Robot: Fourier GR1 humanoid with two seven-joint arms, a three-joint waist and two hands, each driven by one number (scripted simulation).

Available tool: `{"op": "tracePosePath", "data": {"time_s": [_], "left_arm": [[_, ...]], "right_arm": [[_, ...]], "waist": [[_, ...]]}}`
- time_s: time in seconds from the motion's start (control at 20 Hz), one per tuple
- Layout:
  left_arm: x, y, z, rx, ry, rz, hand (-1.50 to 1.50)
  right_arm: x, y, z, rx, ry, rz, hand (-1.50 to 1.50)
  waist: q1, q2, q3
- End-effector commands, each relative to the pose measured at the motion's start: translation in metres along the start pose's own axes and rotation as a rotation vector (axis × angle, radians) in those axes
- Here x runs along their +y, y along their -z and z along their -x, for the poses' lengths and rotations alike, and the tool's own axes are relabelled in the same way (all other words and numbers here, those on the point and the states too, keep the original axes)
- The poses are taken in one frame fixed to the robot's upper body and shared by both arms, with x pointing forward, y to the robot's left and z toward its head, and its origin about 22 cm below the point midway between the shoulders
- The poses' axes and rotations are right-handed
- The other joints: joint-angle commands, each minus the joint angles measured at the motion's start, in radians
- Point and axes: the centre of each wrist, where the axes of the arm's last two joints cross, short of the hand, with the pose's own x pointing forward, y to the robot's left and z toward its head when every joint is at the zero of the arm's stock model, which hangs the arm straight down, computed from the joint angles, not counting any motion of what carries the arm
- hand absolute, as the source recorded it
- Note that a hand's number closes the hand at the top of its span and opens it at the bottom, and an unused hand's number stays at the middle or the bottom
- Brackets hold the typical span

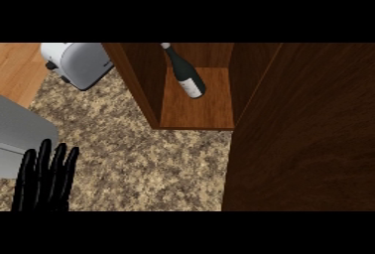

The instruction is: Pick up the wine, place it into the cabinet and close the cabinet

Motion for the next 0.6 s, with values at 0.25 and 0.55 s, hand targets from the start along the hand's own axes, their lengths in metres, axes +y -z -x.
{"op": "tracePosePath", "data": {"time_s": [0.25, 0.55], "left_arm": [[0.039, -0.025, -0.043, -0.026, 0.008, -0.039, -1.50], [0.083, -0.024, -0.049, -0.022, 0.031, -0.043, -1.50]], "right_arm": [[0.045, 0.006, -0.033, -0.063, 0.068, -0.095, 1.50], [0.072, 0.044, -0.042, -0.107, 0.037, -0.091, 1.50]], "waist": [[0.003, -0.002, 0.000], [0.007, -0.006, -0.002]]}}
